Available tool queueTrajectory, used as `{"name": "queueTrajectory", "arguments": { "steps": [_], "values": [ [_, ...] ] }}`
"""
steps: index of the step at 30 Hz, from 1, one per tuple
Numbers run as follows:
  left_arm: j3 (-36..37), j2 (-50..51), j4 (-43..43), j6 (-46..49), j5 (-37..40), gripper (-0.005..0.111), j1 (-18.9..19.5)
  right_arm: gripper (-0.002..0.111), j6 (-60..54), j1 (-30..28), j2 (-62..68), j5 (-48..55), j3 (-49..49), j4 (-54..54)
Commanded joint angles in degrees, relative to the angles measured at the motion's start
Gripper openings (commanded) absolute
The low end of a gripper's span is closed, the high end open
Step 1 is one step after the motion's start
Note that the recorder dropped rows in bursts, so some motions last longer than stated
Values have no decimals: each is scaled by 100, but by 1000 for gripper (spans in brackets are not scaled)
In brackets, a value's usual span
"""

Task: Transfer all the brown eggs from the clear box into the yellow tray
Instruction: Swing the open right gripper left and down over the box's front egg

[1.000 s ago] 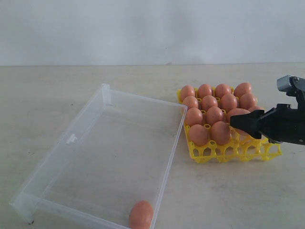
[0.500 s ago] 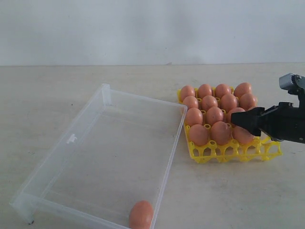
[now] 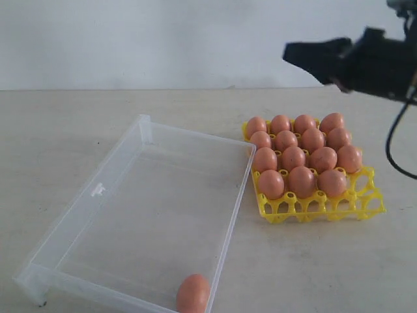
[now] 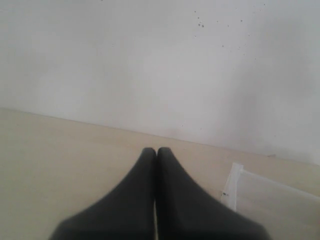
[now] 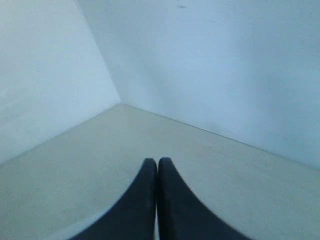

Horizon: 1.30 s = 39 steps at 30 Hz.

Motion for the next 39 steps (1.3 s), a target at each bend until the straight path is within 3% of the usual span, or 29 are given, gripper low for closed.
{"name": "queueTrajectory", "arguments": {
  "steps": [1, 5, 7, 9, 11, 13, 16, 19, 22, 25, 29, 36, 39],
  "values": [
    [-10, 17, -18, -46, -53, -4, -8, 0, 91, 1684, -485, 2088, -921, -1341],
    [-10, 17, -18, -46, 119, -4, -8, 0, 364, 3629, -291, 5642, -1317, -3254],
    [-10, 17, -18, -46, 174, -4, -8, 0, 287, 4209, -11, 7078, -1341, -3352],
    [-10, 17, -18, -46, 200, -4, -8, 0, -39, 4511, 315, 7772, -1342, -3129],
    [-10, 17, -18, -46, 200, -4, -8, 0, -787, 4629, 665, 8134, -1351, -2468],
    [-10, 17, -18, -46, 200, -4, -8, 0, -1622, 4703, 970, 8849, -1523, -836],
    [-10, 17, 8, -46, 272, -4, -8, 0, -4036, 4687, 1360, 10807, -2272, 1832],
    [-10, 17, 56, -46, 390, -4, -8, 0, -6071, 4675, 1507, 11935, -3040, 3283],
    [-10, 17, 54, -46, 360, -4, -8, 0, -7015, 4689, 1497, 12235, -3804, 4548],
    [-10, 17, 30, -46, 134, -4, -8, 0, -7070, 4689, 1510, 12256, -4350, 5877],
    [-10, 17, -173, -46, -163, -4, -8, 0, -7515, 4689, 1558, 11912, -4417, 7247],
    [-10, 17, 8, -46, 394, -4, -8, 1, -7693, 4689, 1771, 12291, -4417, 7494],
    [-10, 17, 118, -46, 623, -4, -8, 12, -7861, 4689, 1904, 12443, -4382, 7747]
  ]
}}
